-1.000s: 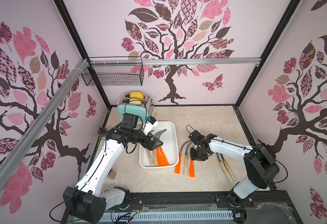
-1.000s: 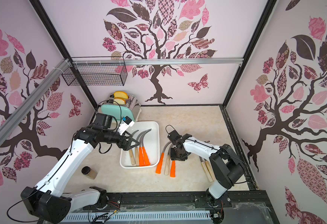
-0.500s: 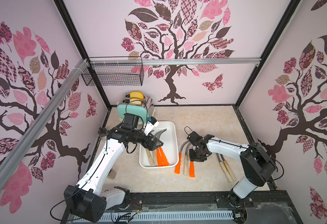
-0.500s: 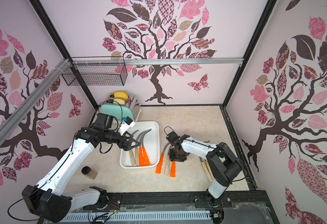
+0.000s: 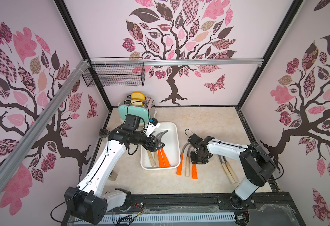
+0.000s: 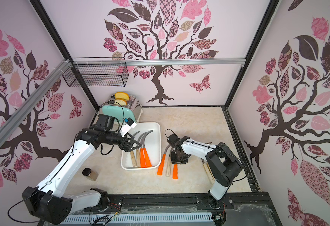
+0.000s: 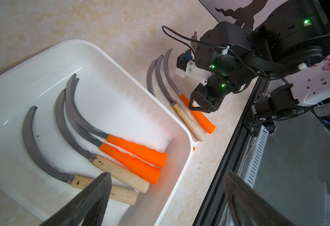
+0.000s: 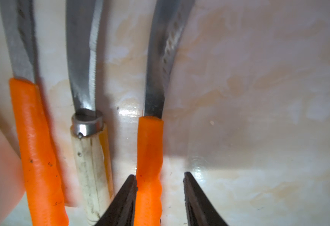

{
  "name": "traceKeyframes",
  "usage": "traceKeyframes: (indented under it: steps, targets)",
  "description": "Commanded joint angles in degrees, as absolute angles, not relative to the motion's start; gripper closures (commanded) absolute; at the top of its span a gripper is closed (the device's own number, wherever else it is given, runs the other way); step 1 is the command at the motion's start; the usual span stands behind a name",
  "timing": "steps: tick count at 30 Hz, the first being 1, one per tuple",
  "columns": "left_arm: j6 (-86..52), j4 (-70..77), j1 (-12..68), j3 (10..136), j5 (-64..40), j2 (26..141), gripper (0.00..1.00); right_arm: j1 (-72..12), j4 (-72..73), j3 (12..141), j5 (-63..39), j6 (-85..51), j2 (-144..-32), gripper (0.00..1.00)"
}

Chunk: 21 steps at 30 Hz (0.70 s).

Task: Put small sickles into storage boxes
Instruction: Pick up the sickle at the center of the board.

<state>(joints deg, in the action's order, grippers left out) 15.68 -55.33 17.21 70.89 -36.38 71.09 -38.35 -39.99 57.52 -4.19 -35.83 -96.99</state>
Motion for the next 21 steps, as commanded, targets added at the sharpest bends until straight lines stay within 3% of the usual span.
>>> traceKeyframes:
  steps: [1,21]
  targets:
    - [16.26,-54.77,17.40,71.98,-36.26,70.58,0.06,-38.85,-42.28,58.60,-2.81,-35.41,-97.82,0.57]
    - [15.21,-53.63,17.44,72.15,-36.65,70.41,0.06,-41.87,-42.32,56.32,-1.79,-37.27,-98.17,0.57]
